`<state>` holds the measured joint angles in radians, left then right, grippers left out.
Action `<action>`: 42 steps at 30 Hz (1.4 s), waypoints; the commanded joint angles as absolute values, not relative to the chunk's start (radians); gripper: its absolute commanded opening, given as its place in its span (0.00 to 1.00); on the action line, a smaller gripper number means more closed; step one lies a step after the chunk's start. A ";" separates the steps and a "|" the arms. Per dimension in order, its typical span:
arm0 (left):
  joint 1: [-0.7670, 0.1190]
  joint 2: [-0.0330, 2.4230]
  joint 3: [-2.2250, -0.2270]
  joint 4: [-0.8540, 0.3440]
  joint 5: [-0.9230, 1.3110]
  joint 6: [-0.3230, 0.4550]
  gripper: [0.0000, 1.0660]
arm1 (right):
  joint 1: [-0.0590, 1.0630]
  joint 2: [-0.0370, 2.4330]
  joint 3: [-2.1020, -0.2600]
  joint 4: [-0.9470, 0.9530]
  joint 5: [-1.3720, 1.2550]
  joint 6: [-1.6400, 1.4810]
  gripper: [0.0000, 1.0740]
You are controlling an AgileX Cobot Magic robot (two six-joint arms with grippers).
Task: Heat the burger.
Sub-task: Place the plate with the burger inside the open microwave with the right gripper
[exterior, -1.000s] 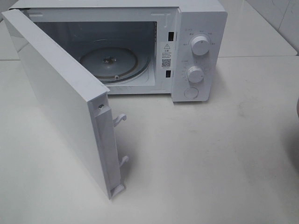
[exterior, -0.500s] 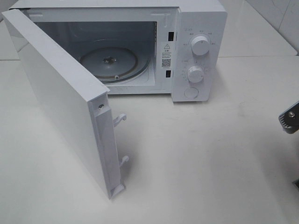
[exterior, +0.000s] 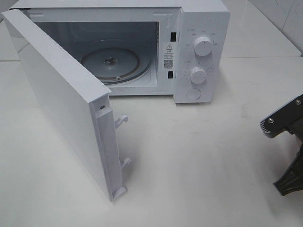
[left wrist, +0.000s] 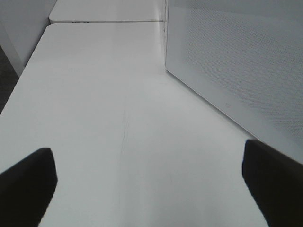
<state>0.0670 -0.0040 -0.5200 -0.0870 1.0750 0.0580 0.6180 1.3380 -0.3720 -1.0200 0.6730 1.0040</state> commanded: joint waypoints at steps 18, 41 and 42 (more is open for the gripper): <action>0.069 -0.021 -0.517 -0.087 1.067 0.052 0.94 | 0.617 1.683 -0.377 -1.328 0.703 1.434 0.00; 0.069 -0.021 -0.517 -0.087 1.067 0.052 0.94 | 0.619 1.490 -0.378 -1.221 0.615 1.306 0.50; 0.069 -0.021 -0.517 -0.087 1.067 0.052 0.94 | 0.619 1.440 -0.382 -1.169 0.589 1.262 0.50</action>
